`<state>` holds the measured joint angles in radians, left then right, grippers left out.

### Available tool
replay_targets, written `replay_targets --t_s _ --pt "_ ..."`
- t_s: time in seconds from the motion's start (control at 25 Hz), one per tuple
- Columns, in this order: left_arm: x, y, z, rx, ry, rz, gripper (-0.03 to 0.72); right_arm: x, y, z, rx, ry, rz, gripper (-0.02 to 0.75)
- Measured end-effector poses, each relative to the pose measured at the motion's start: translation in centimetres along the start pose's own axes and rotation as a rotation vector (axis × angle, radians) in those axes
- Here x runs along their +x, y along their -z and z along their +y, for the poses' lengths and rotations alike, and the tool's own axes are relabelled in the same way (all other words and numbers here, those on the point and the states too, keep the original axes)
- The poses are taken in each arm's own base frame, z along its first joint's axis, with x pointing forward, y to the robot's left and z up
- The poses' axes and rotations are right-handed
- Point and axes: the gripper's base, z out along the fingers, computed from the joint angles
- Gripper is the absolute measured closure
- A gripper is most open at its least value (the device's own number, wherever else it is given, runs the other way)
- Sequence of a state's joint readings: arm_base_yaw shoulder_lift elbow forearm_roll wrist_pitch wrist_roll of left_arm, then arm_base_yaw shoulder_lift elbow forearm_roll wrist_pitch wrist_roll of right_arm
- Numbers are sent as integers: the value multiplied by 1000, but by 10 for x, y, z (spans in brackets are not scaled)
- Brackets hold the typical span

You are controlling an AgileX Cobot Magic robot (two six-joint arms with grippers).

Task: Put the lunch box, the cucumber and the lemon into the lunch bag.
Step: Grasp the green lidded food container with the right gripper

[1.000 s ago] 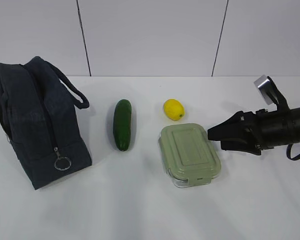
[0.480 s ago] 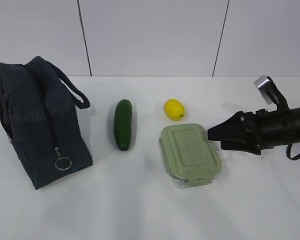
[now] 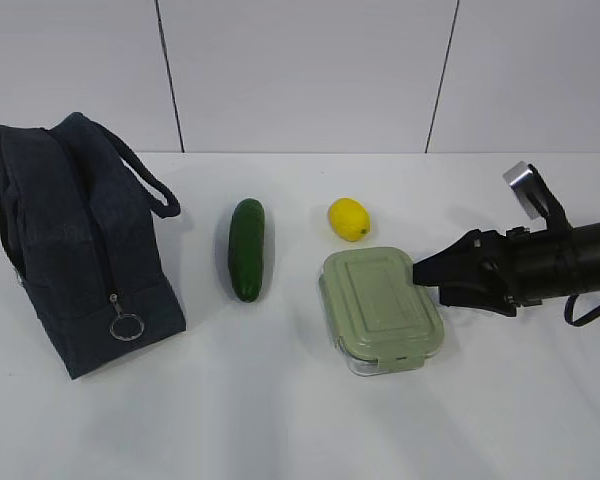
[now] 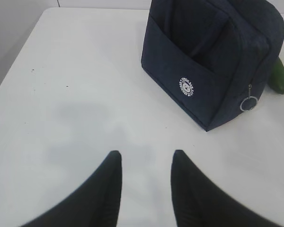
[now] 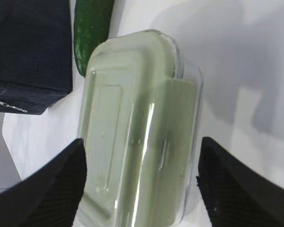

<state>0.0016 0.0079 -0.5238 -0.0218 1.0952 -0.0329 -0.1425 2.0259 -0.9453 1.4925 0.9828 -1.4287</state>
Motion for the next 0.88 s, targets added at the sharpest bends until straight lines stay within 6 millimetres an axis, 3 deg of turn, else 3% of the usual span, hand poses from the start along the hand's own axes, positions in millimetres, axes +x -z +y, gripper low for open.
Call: replay_targets --t_s 0.28,0.88 --pt "0 0 0 0 0 0 448 -4 -11 -12 -40 -13 11 166" --pt "0 0 0 0 0 0 448 1 -19 -18 -122 -11 53 166"
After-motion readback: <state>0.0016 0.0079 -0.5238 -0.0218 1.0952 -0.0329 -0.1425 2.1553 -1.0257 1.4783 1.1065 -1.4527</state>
